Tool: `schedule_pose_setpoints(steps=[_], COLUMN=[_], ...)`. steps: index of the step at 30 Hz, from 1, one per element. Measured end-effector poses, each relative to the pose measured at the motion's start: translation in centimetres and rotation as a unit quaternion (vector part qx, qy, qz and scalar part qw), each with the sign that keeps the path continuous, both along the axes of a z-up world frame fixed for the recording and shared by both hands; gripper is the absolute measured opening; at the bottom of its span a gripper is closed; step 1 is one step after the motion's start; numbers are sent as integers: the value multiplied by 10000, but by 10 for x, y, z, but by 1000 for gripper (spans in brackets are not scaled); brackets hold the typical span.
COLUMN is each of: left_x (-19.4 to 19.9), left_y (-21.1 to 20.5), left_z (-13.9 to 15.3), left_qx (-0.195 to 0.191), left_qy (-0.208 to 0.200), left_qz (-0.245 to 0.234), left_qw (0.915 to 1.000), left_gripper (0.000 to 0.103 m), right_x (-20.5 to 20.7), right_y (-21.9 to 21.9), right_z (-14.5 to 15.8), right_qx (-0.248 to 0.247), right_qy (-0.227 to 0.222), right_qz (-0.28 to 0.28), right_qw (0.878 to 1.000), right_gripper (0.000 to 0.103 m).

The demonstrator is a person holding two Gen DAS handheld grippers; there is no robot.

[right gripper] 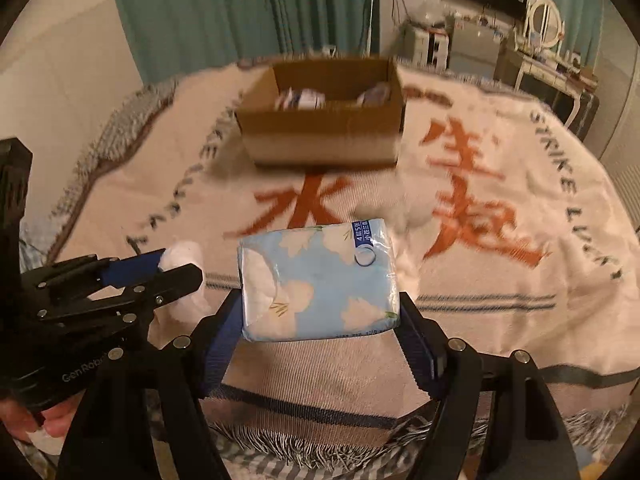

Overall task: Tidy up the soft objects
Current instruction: 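Drop the cotton ball and blue pad pack into the box, opening both tools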

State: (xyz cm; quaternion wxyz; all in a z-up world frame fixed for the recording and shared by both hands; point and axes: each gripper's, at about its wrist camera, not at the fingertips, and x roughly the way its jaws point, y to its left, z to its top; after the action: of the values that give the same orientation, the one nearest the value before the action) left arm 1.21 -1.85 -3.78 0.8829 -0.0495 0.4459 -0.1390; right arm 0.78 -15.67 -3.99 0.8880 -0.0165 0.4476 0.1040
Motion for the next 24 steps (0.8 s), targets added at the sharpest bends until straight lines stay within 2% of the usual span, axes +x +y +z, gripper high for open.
schedule_pose_setpoints(steps=[7,12,17,20,24], left_x=[30,82,155,198,249], left_y=[-6,-17,-25,-22,-16], left_z=[58,80,73,56,20], left_qx=[245,442,501,512,595], left_qy=[-665,-1029,-1057,-959,-679], left_qz=[-161,-169,-50,16,66], left_qw=[9974,9936,9931,9941,9959], left_gripper=[32,32,32,32,32], right_x=[32,89,168,212,266], right_y=[-15,-21,-23,-16,-3], right_z=[63,101,112,101,69], right_qx=[227,339,521,598,337], right_qy=[-551,-884,-1039,-955,-777], right_qz=[-40,-4,-80,-44,92], right_qw=[9982,9955,9932,9936,9964], right_gripper=[73,73,73,73,73])
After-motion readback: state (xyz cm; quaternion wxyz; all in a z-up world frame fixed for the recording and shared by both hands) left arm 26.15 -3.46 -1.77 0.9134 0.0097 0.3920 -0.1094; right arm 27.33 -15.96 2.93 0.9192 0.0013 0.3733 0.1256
